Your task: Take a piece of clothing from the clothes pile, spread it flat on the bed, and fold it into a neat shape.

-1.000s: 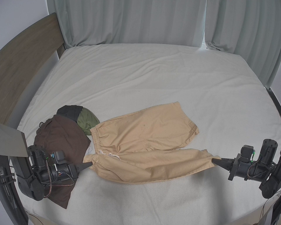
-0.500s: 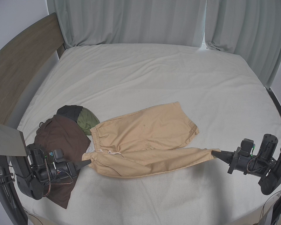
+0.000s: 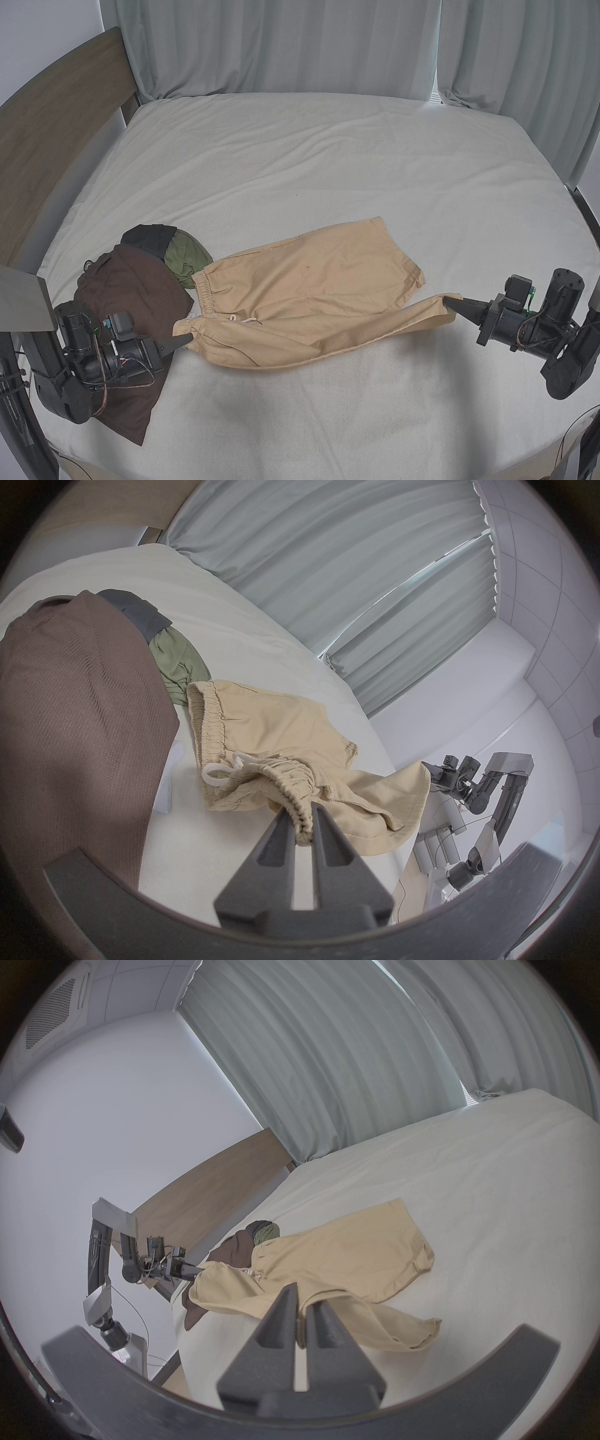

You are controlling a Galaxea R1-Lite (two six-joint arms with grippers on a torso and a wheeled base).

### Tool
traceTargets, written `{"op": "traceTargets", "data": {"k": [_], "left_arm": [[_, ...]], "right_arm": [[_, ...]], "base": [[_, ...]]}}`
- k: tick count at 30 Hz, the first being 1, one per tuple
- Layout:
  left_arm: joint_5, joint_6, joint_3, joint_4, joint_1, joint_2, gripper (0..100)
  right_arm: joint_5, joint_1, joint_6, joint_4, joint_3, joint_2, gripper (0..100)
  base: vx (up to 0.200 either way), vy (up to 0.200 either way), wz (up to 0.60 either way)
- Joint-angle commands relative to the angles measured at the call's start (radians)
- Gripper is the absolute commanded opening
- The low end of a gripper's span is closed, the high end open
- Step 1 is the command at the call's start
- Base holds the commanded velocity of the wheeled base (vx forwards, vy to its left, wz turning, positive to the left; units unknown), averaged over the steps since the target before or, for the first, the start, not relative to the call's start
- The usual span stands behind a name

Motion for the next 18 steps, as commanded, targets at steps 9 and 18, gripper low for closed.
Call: {"op": "traceTargets", "data": {"k": [9,18], "left_arm": [[0.026,-0.028,-0.018,-0.001,-0.004,0.003,0],[0.06,-0.045,-0.043,-0.001,-0.009,0.008,0]], "right_arm": [[0.0,-0.017,0.063,0.001,-0.159,0.075,0],[0.0,-0.023,0.097,0.001,-0.24,0.121,0]], "base": [[0.0,0.0,0.0],[0.0,0.0,0.0]]}}
